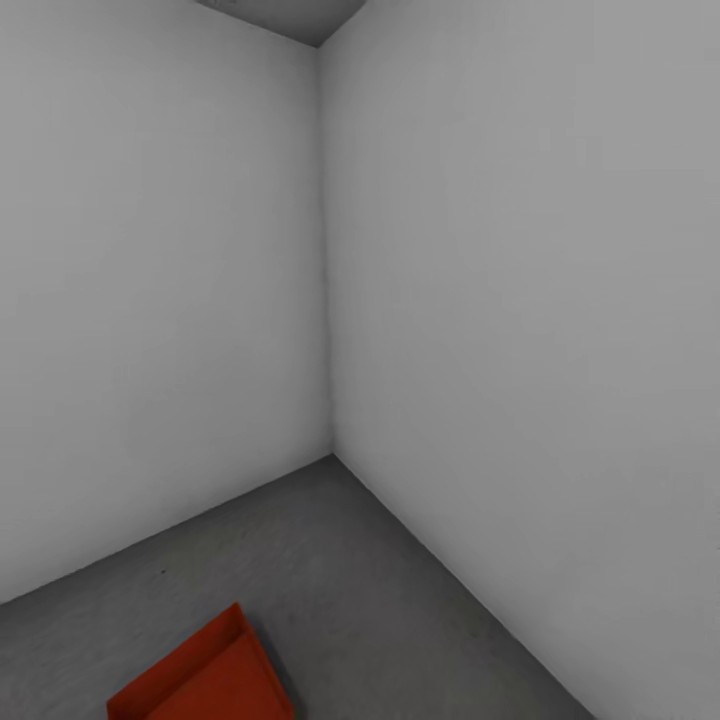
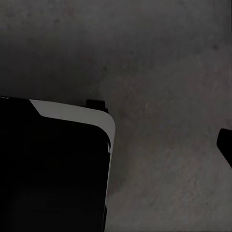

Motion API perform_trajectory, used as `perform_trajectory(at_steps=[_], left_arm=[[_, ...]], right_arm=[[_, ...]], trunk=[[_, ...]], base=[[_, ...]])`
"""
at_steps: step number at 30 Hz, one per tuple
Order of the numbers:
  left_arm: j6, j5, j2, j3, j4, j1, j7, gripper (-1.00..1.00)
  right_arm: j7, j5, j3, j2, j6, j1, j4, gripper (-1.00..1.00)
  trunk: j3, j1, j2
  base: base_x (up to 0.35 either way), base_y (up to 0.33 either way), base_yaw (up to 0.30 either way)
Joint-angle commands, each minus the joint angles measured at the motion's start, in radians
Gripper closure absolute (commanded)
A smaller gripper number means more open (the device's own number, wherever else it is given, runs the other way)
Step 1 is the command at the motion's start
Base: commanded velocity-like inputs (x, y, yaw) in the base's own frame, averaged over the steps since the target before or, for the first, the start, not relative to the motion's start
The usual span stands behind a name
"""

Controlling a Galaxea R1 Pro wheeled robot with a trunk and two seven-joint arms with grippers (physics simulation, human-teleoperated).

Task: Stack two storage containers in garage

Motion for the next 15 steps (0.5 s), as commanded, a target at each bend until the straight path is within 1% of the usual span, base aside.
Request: perform_trajectory(at_steps=[1, 9, 15], left_arm=[[-0.003, 0.008, 0.0, -0.003, 0.001, -0.001, -0.001, -1.0], [-0.003, 0.008, 0.0, -0.003, 0.001, -0.001, -0.001, -1.0], [-0.003, 0.008, 0.0, -0.003, 0.001, -0.001, -0.001, -1.0]], right_arm=[[-0.001, -0.009, 0.008, 0.0, -0.003, -0.001, 0.001, -1.0], [-0.001, -0.009, 0.008, 0.0, -0.002, -0.001, 0.001, -1.0], [0.0, -0.009, 0.007, -0.003, 0.001, -0.001, 0.001, -1.0]], trunk=[[0.0, 0.0, -0.001], [0.009, 0.0, -0.001], [0.011, 0.0, -0.001]], base=[[0.0, 0.0, -0.166], [0.0, 0.0, -0.16], [0.0, 0.0, -0.071]])
